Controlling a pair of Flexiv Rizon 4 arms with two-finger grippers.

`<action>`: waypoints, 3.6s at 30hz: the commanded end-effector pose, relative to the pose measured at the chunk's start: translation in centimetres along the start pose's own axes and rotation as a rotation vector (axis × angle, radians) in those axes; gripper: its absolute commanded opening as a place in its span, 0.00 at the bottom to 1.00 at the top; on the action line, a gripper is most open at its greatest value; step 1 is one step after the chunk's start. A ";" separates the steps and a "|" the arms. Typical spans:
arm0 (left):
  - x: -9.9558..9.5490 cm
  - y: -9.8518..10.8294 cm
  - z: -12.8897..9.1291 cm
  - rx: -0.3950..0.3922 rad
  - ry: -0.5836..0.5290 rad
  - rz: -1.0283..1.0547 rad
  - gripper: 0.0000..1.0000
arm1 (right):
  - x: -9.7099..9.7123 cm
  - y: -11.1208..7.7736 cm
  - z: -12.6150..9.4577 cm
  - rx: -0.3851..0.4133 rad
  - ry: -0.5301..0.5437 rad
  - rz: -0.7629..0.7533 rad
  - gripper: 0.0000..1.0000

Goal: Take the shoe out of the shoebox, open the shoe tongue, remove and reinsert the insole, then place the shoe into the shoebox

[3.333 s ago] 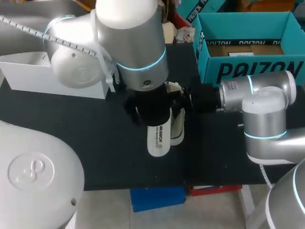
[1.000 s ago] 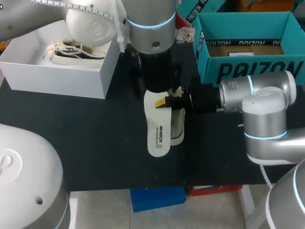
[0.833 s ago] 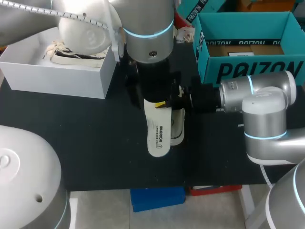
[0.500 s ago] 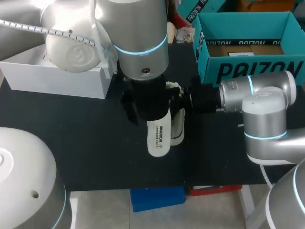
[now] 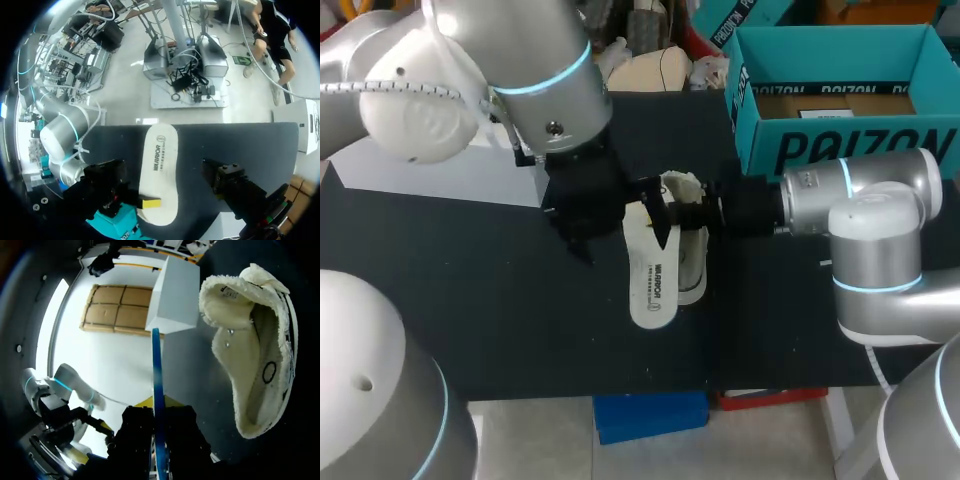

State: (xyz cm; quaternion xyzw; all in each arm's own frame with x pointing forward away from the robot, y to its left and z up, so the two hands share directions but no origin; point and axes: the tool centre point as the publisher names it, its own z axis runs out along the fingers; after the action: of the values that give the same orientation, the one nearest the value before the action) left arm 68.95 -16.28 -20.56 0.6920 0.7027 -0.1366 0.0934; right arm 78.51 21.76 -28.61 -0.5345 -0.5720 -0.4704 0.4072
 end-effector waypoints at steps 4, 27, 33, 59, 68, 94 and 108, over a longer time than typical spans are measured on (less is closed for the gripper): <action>1.6 -0.7 0.0 -0.022 -0.319 0.002 1.00 | 0.0 0.0 0.1 0.001 -0.002 0.001 0.00; 4.3 -1.5 1.4 0.060 -1.093 0.097 1.00 | 0.0 0.0 0.1 0.001 -0.002 0.001 0.00; 4.3 -1.5 1.4 0.060 -1.093 0.097 1.00 | 0.0 0.0 0.1 0.001 -0.002 0.001 0.00; 7.1 -1.0 2.7 -0.185 -1.406 0.041 1.00 | 0.0 0.0 0.1 0.001 -0.002 0.001 0.00; 6.9 0.0 3.0 -0.234 -1.338 0.029 1.00 | 0.0 0.0 0.1 0.001 -0.002 0.001 0.00; 5.9 4.1 7.5 -0.191 -1.299 0.031 1.00 | 0.0 0.0 0.1 0.001 -0.002 0.001 0.00; 2.1 6.2 8.9 -0.292 -1.320 0.037 0.82 | 0.0 0.0 0.1 0.001 -0.002 0.001 0.00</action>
State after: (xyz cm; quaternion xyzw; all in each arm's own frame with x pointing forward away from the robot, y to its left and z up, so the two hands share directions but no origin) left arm 74.12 -15.78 -29.76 0.4594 0.4960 -0.4372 0.5931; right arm 78.51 21.75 -28.61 -0.5344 -0.5718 -0.4707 0.4073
